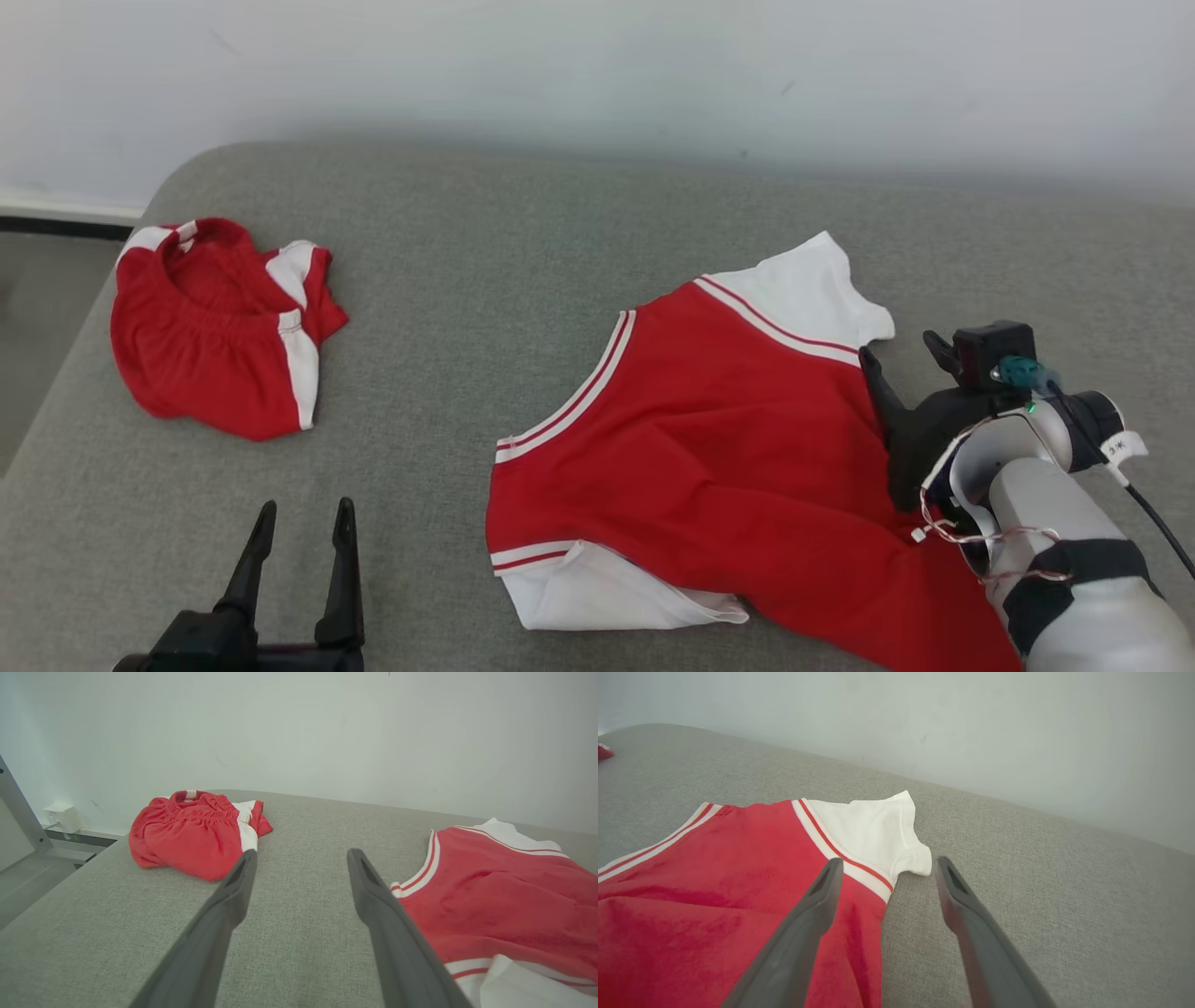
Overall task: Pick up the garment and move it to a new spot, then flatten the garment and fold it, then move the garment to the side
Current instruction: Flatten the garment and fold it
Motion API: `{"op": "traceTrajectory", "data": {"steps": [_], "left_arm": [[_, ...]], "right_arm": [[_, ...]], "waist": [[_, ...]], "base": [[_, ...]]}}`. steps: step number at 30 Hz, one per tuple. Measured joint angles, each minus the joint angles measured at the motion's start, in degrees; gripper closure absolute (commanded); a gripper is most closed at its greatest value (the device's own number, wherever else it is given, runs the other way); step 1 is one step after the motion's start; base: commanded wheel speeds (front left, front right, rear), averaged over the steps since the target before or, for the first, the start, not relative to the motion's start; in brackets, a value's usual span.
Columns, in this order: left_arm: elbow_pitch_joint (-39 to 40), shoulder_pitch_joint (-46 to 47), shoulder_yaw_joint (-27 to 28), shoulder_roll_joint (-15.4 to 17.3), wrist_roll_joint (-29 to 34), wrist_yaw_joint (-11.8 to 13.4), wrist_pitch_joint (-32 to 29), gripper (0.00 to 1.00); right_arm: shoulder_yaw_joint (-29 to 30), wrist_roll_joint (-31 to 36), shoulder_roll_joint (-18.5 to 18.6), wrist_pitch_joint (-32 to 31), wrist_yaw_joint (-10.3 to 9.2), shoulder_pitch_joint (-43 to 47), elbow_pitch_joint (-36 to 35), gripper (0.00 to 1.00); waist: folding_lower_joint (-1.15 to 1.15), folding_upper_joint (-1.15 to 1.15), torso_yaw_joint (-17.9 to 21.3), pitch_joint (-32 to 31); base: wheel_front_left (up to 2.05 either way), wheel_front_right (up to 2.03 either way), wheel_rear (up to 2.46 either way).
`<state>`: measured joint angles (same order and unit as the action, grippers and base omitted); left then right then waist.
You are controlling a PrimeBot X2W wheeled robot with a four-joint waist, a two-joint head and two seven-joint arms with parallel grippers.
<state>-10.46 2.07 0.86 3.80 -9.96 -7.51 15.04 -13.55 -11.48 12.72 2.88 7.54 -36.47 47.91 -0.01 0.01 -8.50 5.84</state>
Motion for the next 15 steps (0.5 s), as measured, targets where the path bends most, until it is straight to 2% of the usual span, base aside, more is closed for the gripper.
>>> {"op": "traceTrajectory", "data": {"steps": [7,15], "left_arm": [[-0.4,1.8,-1.5,0.1,-0.3,0.0,0.0,0.0],[-1.0,2.8,-2.1,0.3,-0.7,0.0,0.0,0.0]], "right_arm": [[0.4,0.3,-1.7,-1.6,0.0,-5.9,11.5,0.0],[2.4,2.4,-2.4,-1.3,0.0,-8.7,20.7,0.0]], "waist": [[0.0,0.0,-2.3,1.9],[0.0,0.0,-3.8,3.2]], "base": [[0.0,0.0,0.0],[0.0,0.0,0.0]]}}
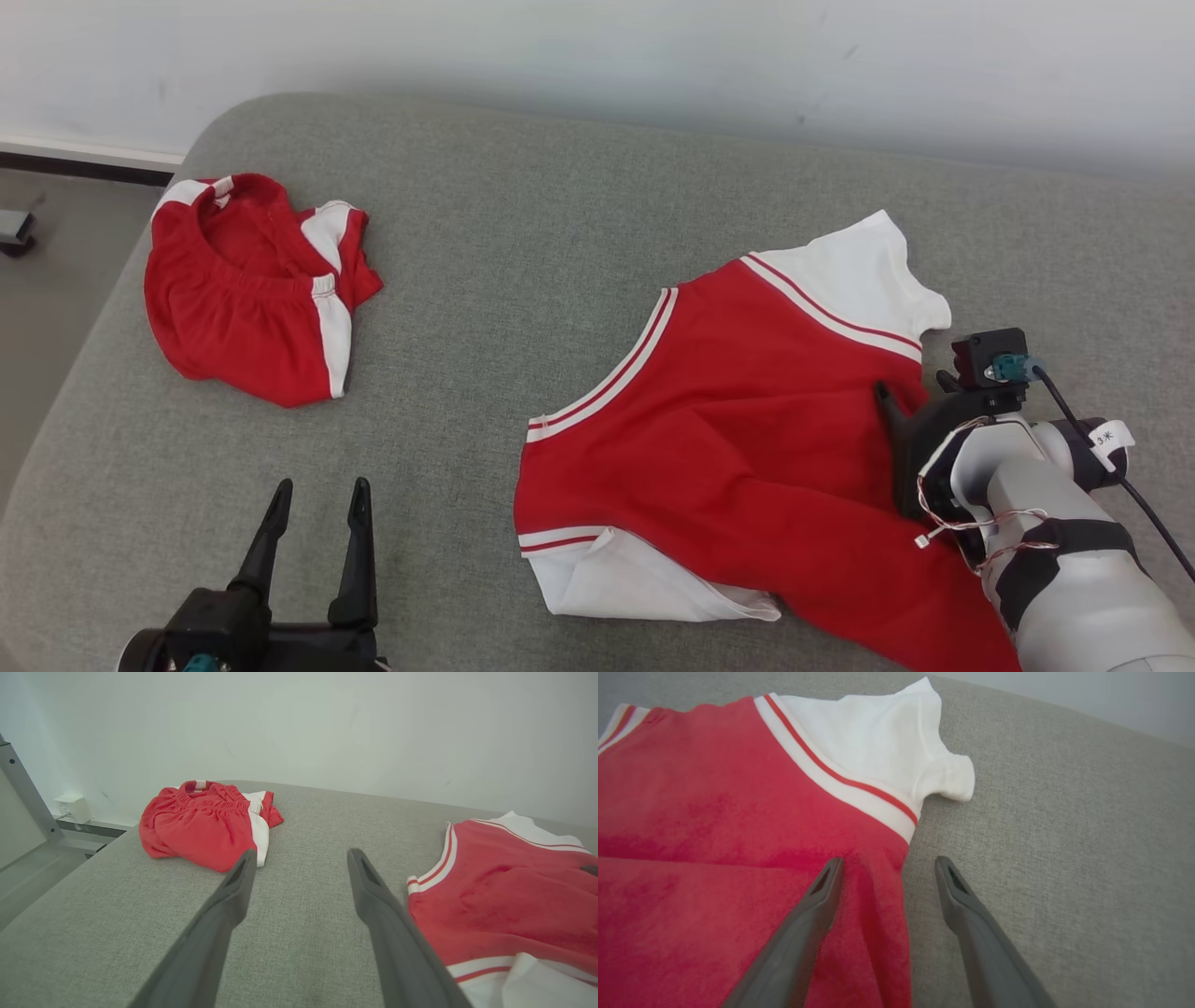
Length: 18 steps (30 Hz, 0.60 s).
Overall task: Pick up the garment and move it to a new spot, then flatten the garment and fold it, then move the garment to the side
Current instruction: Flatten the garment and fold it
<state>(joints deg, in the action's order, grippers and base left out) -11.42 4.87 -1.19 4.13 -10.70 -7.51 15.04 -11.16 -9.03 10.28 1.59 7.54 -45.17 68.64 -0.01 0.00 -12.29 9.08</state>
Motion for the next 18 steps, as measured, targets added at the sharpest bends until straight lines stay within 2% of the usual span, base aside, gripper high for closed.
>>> {"op": "traceTrajectory", "data": {"steps": [1,3,6,13,18], "left_arm": [[0.0,0.0,-0.1,0.0,0.0,0.0,0.0,0.0],[0.0,0.1,-0.1,0.0,-0.1,0.0,0.0,0.0],[-0.1,0.4,-0.1,0.0,-0.2,0.0,0.0,0.0],[-0.4,0.9,0.1,0.0,-0.3,0.0,0.0,0.0],[-0.6,1.0,0.1,-0.1,-0.4,0.0,0.0,0.0]], "right_arm": [[0.4,0.0,-0.1,-0.1,0.0,-0.5,0.8,0.22],[0.6,0.6,-0.4,-0.5,0.0,-1.2,1.8,1.0],[0.6,1.3,-0.9,0.2,0.0,-2.7,2.4,1.0],[-1.2,4.9,-0.8,8.2,0.01,-10.1,0.5,1.0],[-2.7,8.2,-1.2,11.2,0.0,-16.7,-0.4,1.0]], "waist": [[0.0,0.0,-0.1,0.2],[0.0,0.0,-0.2,0.5],[0.0,0.0,-0.3,1.0],[0.0,0.0,0.0,1.1],[0.0,0.0,-0.2,0.7]], "base": [[0.0,0.0,0.0],[0.0,0.0,0.0],[0.0,0.0,0.0],[0.0,0.0,0.0],[0.0,0.0,0.0]]}}
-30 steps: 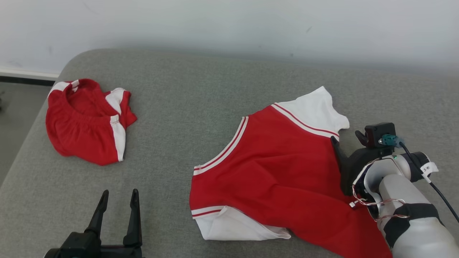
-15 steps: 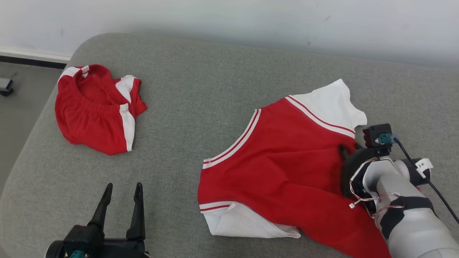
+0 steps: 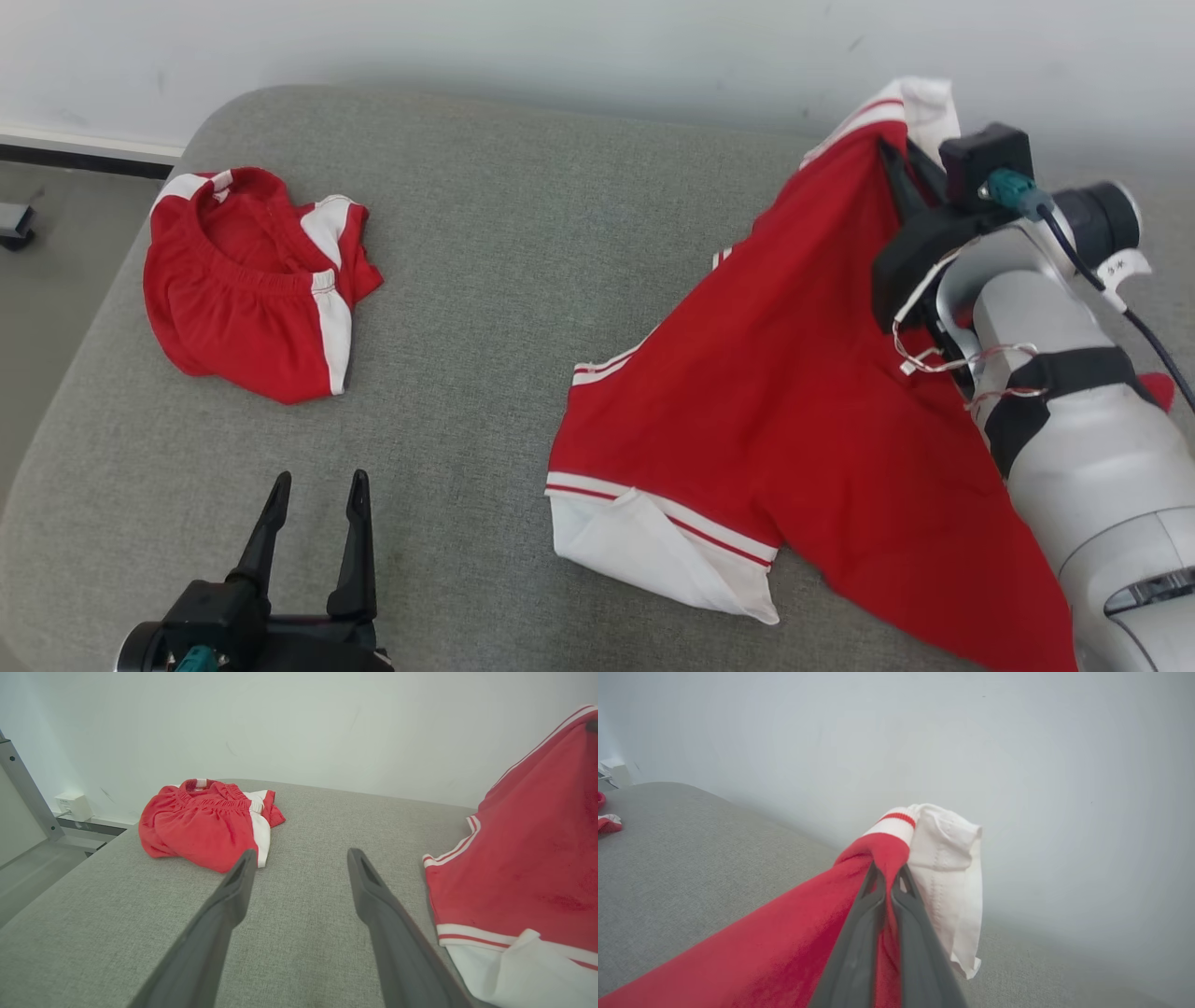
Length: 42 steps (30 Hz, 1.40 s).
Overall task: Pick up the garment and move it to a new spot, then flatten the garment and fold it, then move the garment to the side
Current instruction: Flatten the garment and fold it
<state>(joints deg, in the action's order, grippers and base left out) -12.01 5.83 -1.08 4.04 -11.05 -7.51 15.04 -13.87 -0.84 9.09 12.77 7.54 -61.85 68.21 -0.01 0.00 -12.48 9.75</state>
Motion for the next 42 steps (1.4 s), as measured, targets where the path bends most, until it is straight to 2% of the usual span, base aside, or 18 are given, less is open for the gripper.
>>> {"op": "traceTrajectory", "data": {"steps": [4,5,6,10,17,20,24,25,31,37,42], "left_arm": [[0.0,0.0,0.0,-0.1,0.0,0.0,0.0,0.0],[0.0,0.0,-0.1,-0.1,0.0,0.0,0.0,0.0],[-0.1,0.0,0.0,-0.1,0.0,0.0,0.0,0.0],[-0.5,0.0,0.2,-0.2,0.0,0.0,0.0,0.0],[-0.5,-0.8,1.0,0.1,0.0,0.0,0.0,0.0],[-0.5,-1.3,1.3,0.3,0.0,0.0,0.0,0.0],[-0.3,-2.8,2.0,0.8,0.1,0.0,0.0,0.0],[-0.3,-2.8,2.0,0.8,0.1,0.0,0.0,0.0],[0.2,-4.7,3.6,1.1,0.6,0.0,0.0,0.0],[0.7,-5.9,4.1,1.0,1.0,0.0,0.0,0.0],[1.4,-6.8,4.0,0.7,1.7,0.0,0.0,0.0]], "right_arm": [[0.0,1.6,-0.7,0.7,0.0,-1.8,1.0,1.0],[0.1,1.9,-0.9,0.1,0.0,-1.8,1.8,0.31],[0.3,2.1,-1.0,-0.9,0.01,-1.7,2.6,0.0],[1.4,2.0,-1.2,-3.0,0.0,-0.9,4.0,0.0],[4.1,-0.4,-0.4,0.9,0.0,4.2,4.3,0.0],[5.7,-2.9,0.7,2.0,0.0,7.1,1.7,0.0],[8.0,-6.6,2.0,2.2,0.0,12.9,-10.0,0.0],[8.0,-6.6,2.0,2.2,0.0,12.9,-10.0,0.0],[9.4,-10.8,3.0,2.3,0.0,26.1,-27.7,0.0],[11.3,-13.2,2.3,2.4,0.0,37.1,-41.9,0.0],[11.7,-13.1,0.9,2.4,0.0,45.8,-50.2,0.0]], "waist": [[0.01,0.0,-0.4,0.1],[0.01,0.0,-0.4,0.1],[0.01,0.0,-0.5,0.2],[0.01,0.0,-0.3,-0.2],[0.01,0.0,1.1,-2.0],[0.01,0.0,1.9,-3.1],[0.01,-0.01,3.4,-4.5],[0.01,-0.01,3.4,-4.5],[0.01,0.0,6.2,-6.3],[0.02,-0.01,9.1,-7.4],[0.01,0.0,10.7,-8.3]], "base": [[0.0,0.0,0.0],[0.0,0.0,0.0],[0.0,0.0,0.0],[0.0,0.0,0.0],[0.0,0.0,0.0],[0.0,0.0,0.0],[0.0,0.0,0.0],[0.0,0.0,0.0],[0.0,0.0,0.0],[0.0,0.0,0.0],[0.0,0.0,0.0]]}}
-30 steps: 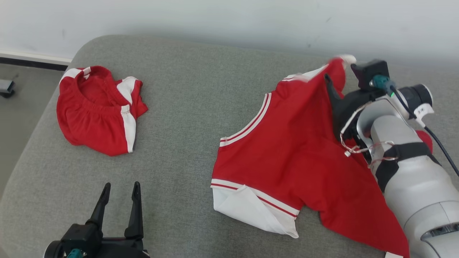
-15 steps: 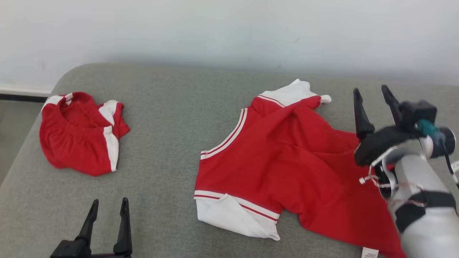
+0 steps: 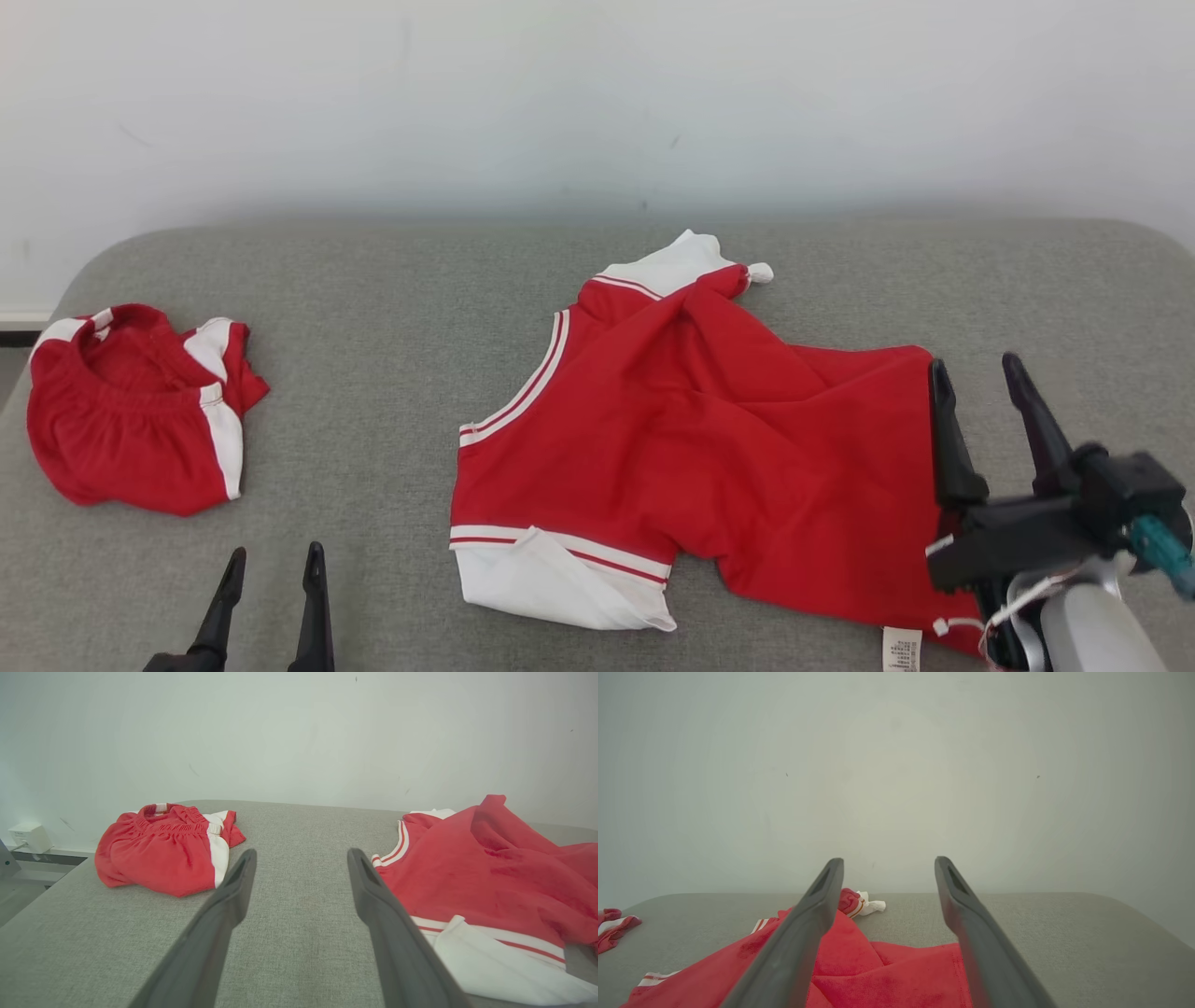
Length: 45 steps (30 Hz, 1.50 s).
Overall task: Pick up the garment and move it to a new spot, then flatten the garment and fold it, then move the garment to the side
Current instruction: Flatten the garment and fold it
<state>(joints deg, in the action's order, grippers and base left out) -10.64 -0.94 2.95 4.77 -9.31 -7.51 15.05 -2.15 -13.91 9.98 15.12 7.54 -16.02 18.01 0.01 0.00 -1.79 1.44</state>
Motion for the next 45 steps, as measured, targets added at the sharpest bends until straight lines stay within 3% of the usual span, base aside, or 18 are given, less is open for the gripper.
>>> {"op": "traceTrajectory", "data": {"steps": [10,17,35,45], "left_arm": [[0.2,-0.3,-0.1,-0.2,0.3,0.0,0.0,0.0],[0.2,-0.5,-0.1,-0.1,0.2,0.0,0.0,0.0],[-1.0,-0.8,-1.3,0.5,-0.1,0.0,0.0,0.0],[-5.9,2.8,-6.6,1.9,-1.6,0.0,-0.2,0.0]], "right_arm": [[1.6,1.4,-3.6,0.0,0.0,14.4,-12.1,0.0],[1.2,2.0,-5.7,0.0,0.0,20.4,-14.9,0.0],[1.6,2.2,-6.8,0.0,0.0,21.3,-12.1,0.0],[5.3,3.3,-6.7,0.0,0.0,20.8,-5.6,0.0]], "waist": [[0.0,0.0,1.1,-0.9],[0.0,0.0,1.0,-0.9],[-0.01,0.0,1.3,-1.0],[0.0,0.0,3.0,0.0]], "base": [[0.0,0.0,0.0],[0.0,0.0,0.0],[0.0,0.0,0.0],[0.0,0.0,0.0]]}}
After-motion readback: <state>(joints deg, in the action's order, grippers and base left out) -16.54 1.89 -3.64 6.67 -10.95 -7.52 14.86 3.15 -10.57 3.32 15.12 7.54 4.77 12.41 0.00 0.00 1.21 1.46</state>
